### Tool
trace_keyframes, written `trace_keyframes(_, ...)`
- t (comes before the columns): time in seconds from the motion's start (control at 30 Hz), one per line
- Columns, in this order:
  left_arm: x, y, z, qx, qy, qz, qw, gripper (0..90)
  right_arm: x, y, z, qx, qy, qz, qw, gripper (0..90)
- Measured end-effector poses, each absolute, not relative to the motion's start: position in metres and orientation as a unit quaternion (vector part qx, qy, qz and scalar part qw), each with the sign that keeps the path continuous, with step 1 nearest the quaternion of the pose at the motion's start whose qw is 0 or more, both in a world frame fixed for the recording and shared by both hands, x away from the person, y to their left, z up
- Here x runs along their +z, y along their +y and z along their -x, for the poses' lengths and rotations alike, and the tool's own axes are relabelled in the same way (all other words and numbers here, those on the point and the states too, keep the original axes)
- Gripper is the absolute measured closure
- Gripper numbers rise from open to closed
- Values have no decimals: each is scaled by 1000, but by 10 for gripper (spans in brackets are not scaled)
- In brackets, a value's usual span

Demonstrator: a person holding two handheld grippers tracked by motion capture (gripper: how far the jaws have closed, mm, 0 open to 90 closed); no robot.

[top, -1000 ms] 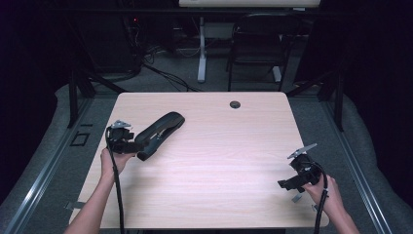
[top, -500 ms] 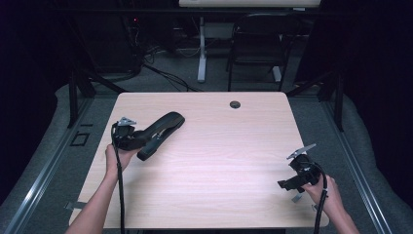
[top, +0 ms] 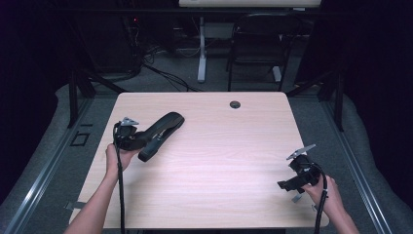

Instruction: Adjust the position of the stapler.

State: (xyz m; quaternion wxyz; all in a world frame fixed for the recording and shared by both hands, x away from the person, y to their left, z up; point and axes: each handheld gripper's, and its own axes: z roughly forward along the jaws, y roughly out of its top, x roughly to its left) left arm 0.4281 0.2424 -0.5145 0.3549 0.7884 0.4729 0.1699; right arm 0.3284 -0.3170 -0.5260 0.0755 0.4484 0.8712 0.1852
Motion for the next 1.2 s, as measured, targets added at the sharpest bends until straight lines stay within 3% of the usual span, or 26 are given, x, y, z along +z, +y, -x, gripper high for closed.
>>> trace_keyframes(1.2, -507, 221, -389, 150, 509, -787, 316, 564, -527, -315, -327, 182, 873, -445, 78, 105)
